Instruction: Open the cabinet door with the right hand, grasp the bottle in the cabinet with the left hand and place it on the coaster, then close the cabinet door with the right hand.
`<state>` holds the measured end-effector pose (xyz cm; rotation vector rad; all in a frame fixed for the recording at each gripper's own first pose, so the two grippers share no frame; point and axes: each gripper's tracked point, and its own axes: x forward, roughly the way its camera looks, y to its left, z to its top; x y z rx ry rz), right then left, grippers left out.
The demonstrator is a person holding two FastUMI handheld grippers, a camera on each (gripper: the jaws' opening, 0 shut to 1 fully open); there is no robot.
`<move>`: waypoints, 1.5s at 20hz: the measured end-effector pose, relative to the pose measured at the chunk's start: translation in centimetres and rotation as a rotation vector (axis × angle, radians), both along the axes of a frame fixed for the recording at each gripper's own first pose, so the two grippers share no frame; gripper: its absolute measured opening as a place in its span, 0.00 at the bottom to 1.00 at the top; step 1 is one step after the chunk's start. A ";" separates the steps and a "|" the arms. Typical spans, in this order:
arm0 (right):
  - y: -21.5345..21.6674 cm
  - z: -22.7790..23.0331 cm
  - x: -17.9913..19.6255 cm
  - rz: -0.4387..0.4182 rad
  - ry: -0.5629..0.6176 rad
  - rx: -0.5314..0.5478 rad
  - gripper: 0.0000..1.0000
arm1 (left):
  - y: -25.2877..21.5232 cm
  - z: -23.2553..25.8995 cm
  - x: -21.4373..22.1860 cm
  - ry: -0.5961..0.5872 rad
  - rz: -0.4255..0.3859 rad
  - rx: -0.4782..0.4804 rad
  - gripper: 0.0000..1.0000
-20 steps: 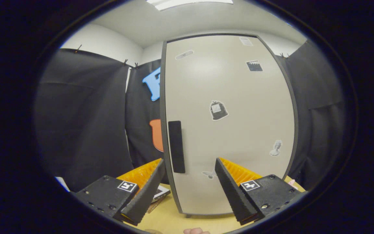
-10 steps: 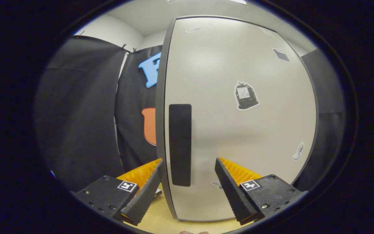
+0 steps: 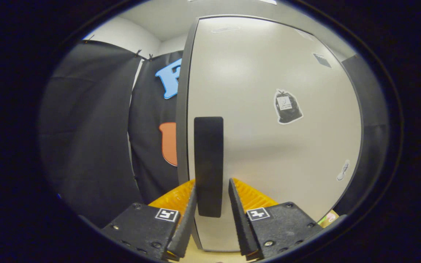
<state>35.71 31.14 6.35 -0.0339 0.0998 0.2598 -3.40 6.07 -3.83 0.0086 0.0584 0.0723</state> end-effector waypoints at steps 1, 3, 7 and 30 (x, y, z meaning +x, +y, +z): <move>-0.4 0.1 0.1 -0.027 -0.009 -0.014 0.47 | 0.1 0.1 0.0 -0.003 0.002 0.003 0.95; -0.3 0.1 0.2 -0.027 -0.020 0.000 0.36 | 0.5 0.0 -0.1 -0.005 0.012 0.007 0.95; -0.4 0.0 -0.3 -0.006 -0.004 -0.006 0.26 | 0.7 0.1 -0.2 -0.003 0.018 -0.004 0.95; -17.7 2.5 -24.1 0.213 0.010 -0.003 0.23 | -3.9 1.2 1.1 -0.033 0.015 0.024 0.95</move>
